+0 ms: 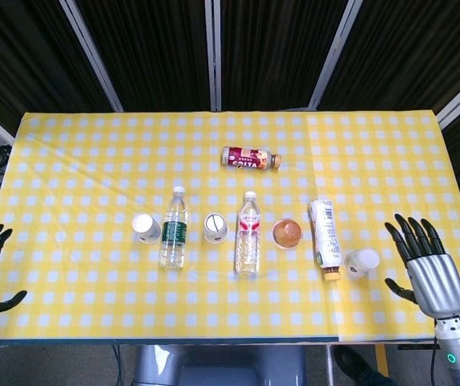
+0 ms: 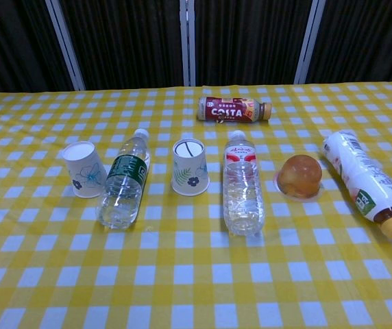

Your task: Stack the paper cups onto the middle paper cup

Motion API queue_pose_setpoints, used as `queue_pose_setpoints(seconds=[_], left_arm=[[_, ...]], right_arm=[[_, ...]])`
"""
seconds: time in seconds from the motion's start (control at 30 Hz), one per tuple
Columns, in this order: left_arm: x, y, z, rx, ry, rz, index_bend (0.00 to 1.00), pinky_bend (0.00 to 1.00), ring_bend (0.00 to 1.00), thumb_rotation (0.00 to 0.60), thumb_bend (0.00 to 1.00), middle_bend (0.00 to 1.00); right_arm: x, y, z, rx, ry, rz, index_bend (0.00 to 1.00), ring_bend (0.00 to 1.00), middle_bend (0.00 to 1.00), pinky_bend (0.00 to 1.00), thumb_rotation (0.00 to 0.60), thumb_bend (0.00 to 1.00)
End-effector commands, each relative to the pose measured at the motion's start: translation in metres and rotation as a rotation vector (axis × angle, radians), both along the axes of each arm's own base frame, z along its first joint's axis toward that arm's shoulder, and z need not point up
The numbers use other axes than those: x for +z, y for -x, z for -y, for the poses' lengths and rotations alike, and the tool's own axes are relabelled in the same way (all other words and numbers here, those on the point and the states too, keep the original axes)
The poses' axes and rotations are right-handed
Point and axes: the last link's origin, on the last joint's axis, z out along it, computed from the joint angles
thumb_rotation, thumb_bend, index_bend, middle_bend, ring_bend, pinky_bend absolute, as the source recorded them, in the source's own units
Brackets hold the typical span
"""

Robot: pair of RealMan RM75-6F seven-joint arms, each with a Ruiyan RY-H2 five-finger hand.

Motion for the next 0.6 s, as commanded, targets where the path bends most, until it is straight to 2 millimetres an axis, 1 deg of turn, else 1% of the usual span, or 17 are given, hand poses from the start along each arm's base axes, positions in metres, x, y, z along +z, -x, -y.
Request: queue_pose_setpoints(seconds=[0.03, 0.2, 0.33, 0.4, 0.47, 0.5, 0.6], left_arm=[[0.0, 0.0, 0.0, -0.001, -0.002, -0.003, 0.0, 0.0, 0.0, 0.6, 0.0, 0.0], [-0.002, 0.001, 0.0, 0.005, -0.001, -0.01, 0.0, 0.0, 0.0, 0.6, 0.0, 0.0], [-0.003, 0.0, 0.001, 0.005, -0.003, -0.014, 0.0, 0.0, 0.0, 0.6, 0.0, 0.0], [-0.003, 0.0, 0.001, 0.006, -0.006, -0.015, 0.0, 0.0, 0.0, 0.6, 0.0, 0.0], [-0.004, 0.001, 0.0, 0.013, -0.002, -0.018, 0.0, 0.0, 0.0, 0.6, 0.0, 0.0], [-0.005, 0.002, -0.001, 0.017, 0.0, -0.024, 0.0, 0.0, 0.0, 0.6, 0.0, 0.0], [-0.006, 0.004, -0.003, 0.028, 0.001, -0.029, 0.0, 0.0, 0.0, 0.6, 0.0, 0.0]], right_arm=[[0.002, 0.003, -0.003, -0.002, 0.011, -0.003, 0.0, 0.0, 0.0, 0.0, 0.6, 0.0], [0.005, 0.006, -0.001, -0.01, 0.017, 0.011, 0.0, 0.0, 0.0, 0.0, 0.6, 0.0], [-0.001, 0.009, 0.007, -0.038, -0.05, 0.015, 0.0, 0.0, 0.0, 0.0, 0.6, 0.0], [-0.007, 0.01, 0.016, -0.061, -0.136, -0.005, 0.0, 0.0, 0.0, 0.0, 0.6, 0.0], [-0.009, 0.01, 0.03, -0.074, -0.206, -0.043, 0.0, 0.0, 0.0, 0.01, 0.6, 0.0], [-0.009, 0.008, 0.041, -0.076, -0.249, -0.067, 0.0, 0.0, 0.01, 0.03, 0.6, 0.0], [-0.013, 0.004, 0.059, -0.095, -0.344, -0.072, 0.01, 0.0, 0.04, 0.07, 0.6, 0.0]])
